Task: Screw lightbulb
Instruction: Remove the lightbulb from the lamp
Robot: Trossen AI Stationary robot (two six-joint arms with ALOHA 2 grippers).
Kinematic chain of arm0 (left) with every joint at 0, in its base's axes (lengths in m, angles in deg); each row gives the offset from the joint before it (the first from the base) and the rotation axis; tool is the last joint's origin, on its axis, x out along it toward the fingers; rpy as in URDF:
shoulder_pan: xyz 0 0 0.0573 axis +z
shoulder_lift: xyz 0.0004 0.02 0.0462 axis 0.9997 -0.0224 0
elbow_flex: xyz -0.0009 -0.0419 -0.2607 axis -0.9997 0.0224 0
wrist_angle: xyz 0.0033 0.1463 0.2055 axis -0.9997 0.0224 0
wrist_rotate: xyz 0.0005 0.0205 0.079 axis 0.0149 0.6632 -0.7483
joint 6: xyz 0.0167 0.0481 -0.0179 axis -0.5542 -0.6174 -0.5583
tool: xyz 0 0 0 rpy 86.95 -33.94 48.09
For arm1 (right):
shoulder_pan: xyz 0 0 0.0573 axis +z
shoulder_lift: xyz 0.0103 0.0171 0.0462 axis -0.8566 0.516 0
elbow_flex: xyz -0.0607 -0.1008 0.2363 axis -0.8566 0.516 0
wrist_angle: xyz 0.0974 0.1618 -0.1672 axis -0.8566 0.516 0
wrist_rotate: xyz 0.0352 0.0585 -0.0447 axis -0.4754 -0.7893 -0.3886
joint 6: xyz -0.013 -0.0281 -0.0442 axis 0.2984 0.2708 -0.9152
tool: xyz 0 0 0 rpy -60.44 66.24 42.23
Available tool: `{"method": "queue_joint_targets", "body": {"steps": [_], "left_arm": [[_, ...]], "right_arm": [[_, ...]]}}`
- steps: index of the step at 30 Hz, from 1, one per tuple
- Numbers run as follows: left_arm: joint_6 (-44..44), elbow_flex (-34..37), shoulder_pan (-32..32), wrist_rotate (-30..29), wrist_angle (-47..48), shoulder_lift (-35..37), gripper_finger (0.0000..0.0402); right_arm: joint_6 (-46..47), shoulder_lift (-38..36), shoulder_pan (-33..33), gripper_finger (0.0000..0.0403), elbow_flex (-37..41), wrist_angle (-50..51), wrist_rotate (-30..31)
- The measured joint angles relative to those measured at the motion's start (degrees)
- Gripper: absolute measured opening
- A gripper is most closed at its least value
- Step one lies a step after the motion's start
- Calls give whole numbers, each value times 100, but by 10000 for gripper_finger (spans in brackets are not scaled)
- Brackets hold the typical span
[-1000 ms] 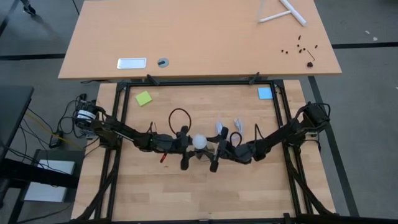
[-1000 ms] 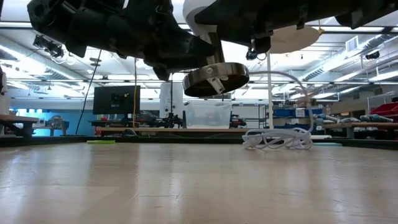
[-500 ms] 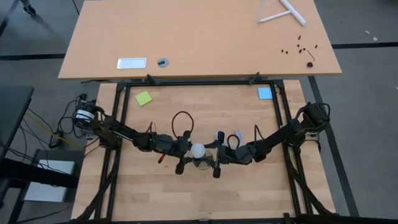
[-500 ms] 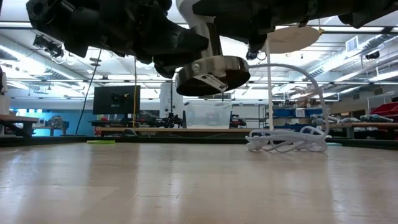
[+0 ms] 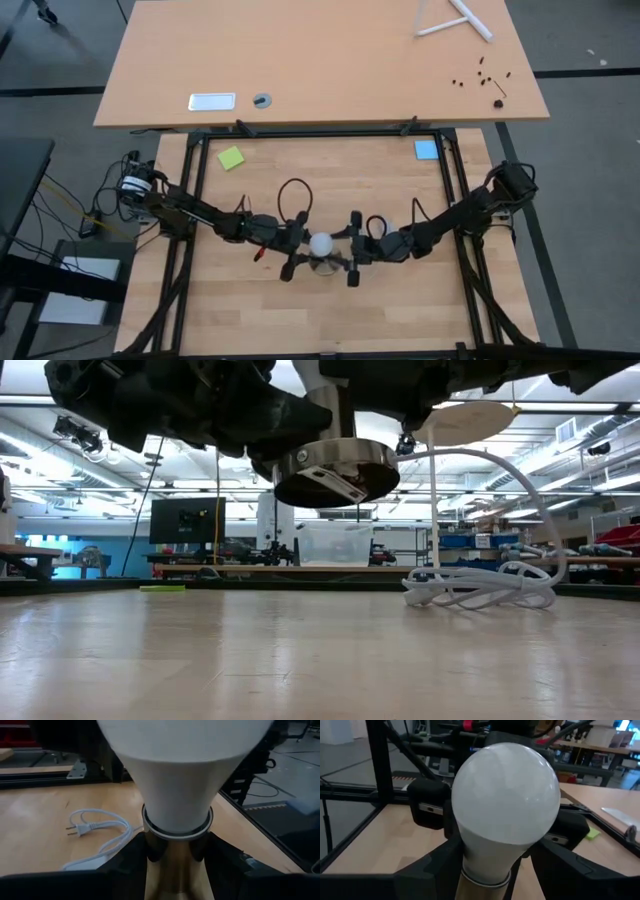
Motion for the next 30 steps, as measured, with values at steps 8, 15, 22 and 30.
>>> {"method": "queue_joint_targets", "body": {"steps": [8,15,22,30], "left_arm": [[-10,7,68,-143,246,6,150],[-91,26,73,-506,922,-17,150],[-81,-90,90,-935,1577,-22,150],[-281,-474,103,-1540,2466,-20,150]], "right_arm": [[794,-411,-2,260,9,616,114],[1529,-881,-40,301,-5,1172,206],[2588,-1208,-470,330,-1622,5203,-526],[1995,119,-718,343,-4296,8503,-1315]]}}
